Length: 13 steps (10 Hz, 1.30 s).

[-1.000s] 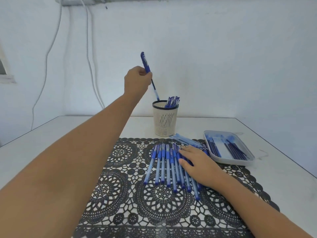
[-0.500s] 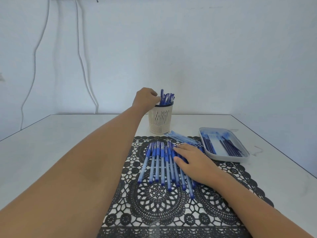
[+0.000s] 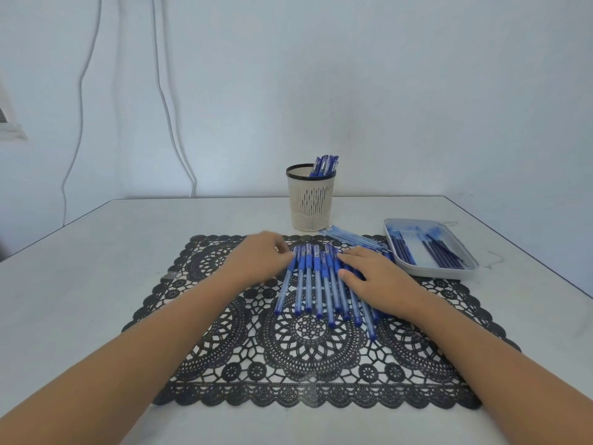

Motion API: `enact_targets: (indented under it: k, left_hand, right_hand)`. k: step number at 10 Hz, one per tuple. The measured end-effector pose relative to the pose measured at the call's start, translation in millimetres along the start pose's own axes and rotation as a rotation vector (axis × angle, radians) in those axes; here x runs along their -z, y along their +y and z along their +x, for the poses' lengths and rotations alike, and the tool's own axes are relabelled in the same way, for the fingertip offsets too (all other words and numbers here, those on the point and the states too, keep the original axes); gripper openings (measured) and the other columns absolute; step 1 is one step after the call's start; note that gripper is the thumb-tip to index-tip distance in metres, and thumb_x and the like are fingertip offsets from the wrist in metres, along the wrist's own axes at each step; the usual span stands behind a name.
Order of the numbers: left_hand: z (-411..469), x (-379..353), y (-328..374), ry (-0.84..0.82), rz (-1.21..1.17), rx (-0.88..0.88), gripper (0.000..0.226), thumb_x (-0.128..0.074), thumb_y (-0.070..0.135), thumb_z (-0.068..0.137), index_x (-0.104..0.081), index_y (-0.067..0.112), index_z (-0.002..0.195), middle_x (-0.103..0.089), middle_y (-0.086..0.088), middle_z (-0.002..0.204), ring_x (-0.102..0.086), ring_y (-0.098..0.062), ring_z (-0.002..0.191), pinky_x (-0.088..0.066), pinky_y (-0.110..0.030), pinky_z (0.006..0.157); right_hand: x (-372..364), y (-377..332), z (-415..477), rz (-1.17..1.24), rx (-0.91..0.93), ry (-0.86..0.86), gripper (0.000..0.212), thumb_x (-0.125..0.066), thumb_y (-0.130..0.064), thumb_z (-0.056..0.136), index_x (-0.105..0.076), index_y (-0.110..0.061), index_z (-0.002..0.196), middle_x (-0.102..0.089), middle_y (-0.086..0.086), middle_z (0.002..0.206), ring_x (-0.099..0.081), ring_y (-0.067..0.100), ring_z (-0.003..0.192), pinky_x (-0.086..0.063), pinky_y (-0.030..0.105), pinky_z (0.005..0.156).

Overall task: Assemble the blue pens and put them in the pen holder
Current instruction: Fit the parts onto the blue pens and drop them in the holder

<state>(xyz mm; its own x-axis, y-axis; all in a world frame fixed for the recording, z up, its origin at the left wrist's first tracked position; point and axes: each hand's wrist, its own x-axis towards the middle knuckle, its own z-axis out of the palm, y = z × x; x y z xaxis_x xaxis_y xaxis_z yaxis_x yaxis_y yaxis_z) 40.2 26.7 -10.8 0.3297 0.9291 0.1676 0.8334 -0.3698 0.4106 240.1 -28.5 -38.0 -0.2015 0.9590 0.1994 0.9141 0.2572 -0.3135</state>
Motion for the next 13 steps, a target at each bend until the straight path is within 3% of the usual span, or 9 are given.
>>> enact_targets:
  k: [1,4,7,8,9,10,11,12,13]
  left_hand:
    - [-10,-10,-2,-0.035,0.056,0.028,0.019,-0.052,0.035,0.089,-0.058,0.019,0.098,-0.056,0.009,0.085,-0.059,-0.01,0.077,-0.047,-0.024,0.067]
    - [-5,-10,4,-0.039,0.172,0.115,0.022,-0.056,0.027,0.078,-0.05,0.011,0.063,-0.042,0.003,0.053,-0.038,-0.014,0.049,-0.036,-0.023,0.05]
    - [-37,19,7,0.171,0.216,-0.123,0.017,-0.045,0.026,0.091,-0.051,0.015,0.104,-0.056,-0.003,0.096,-0.055,-0.02,0.082,-0.046,-0.032,0.07]
    - [-47,12,0,0.126,0.163,-0.252,0.019,-0.043,0.029,0.095,-0.051,0.021,0.11,-0.052,0.002,0.1,-0.054,-0.015,0.084,-0.047,-0.032,0.078]
    - [-52,3,-9,0.095,0.081,-0.353,0.02,-0.042,0.03,0.096,-0.051,0.023,0.112,-0.055,0.003,0.102,-0.054,-0.011,0.084,-0.045,-0.03,0.079]
    - [-57,-2,-11,0.097,0.046,-0.406,0.022,-0.041,0.031,0.096,-0.052,0.023,0.113,-0.054,0.008,0.097,-0.051,-0.006,0.077,-0.041,-0.024,0.07]
    - [-59,-6,-14,0.135,0.063,-0.436,0.025,-0.04,0.032,0.096,-0.055,0.019,0.111,-0.049,0.014,0.088,-0.047,0.0,0.072,-0.035,-0.016,0.065]
    - [-59,-9,-17,0.169,0.081,-0.475,0.027,-0.042,0.032,0.096,-0.059,0.015,0.108,-0.05,0.012,0.087,-0.047,-0.004,0.076,-0.035,-0.012,0.066]
    - [-59,-10,-19,0.178,0.079,-0.514,0.042,-0.033,0.043,0.093,-0.061,0.015,0.105,-0.051,0.01,0.085,-0.049,-0.006,0.074,-0.036,-0.012,0.065]
  right_hand:
    - [0,0,-1,-0.011,-0.002,-0.002,0.047,-0.036,-0.036,0.099,-0.034,-0.019,0.143,-0.032,-0.004,0.149,-0.025,0.009,0.136,-0.015,0.022,0.11]
    - [1,-1,-1,0.015,0.003,0.015,0.045,-0.037,-0.034,0.098,-0.039,-0.018,0.14,-0.037,-0.003,0.146,-0.031,0.01,0.134,-0.019,0.023,0.109]
    - [4,-20,-4,0.086,0.151,0.292,0.04,-0.044,-0.027,0.097,-0.045,-0.019,0.135,-0.048,0.0,0.132,-0.042,0.012,0.122,-0.025,0.015,0.095]
    - [1,-32,-7,-0.078,0.319,0.39,0.045,-0.045,-0.031,0.09,-0.052,-0.011,0.129,-0.056,0.007,0.123,-0.052,0.022,0.113,-0.038,0.029,0.095]
    - [-6,-37,-9,-0.249,0.377,0.337,0.043,-0.054,-0.032,0.083,-0.058,-0.007,0.118,-0.063,0.009,0.113,-0.061,0.026,0.102,-0.051,0.04,0.081]
    - [-9,-40,-9,-0.308,0.4,0.314,0.028,-0.063,-0.026,0.082,-0.062,-0.007,0.103,-0.066,0.007,0.092,-0.064,0.026,0.08,-0.051,0.036,0.061]
    - [-6,-42,-9,-0.307,0.444,0.267,0.028,-0.041,-0.025,0.09,-0.062,-0.008,0.094,-0.062,0.005,0.079,-0.058,0.022,0.067,-0.051,0.035,0.057]
    - [-6,-44,-10,-0.294,0.45,0.179,0.03,-0.032,-0.025,0.1,-0.053,-0.009,0.113,-0.055,0.003,0.098,-0.049,0.017,0.084,-0.045,0.031,0.076]
    - [-2,-44,-10,-0.269,0.439,0.117,0.03,-0.027,-0.03,0.1,-0.049,-0.014,0.114,-0.046,-0.005,0.093,-0.041,0.011,0.081,-0.037,0.024,0.073]
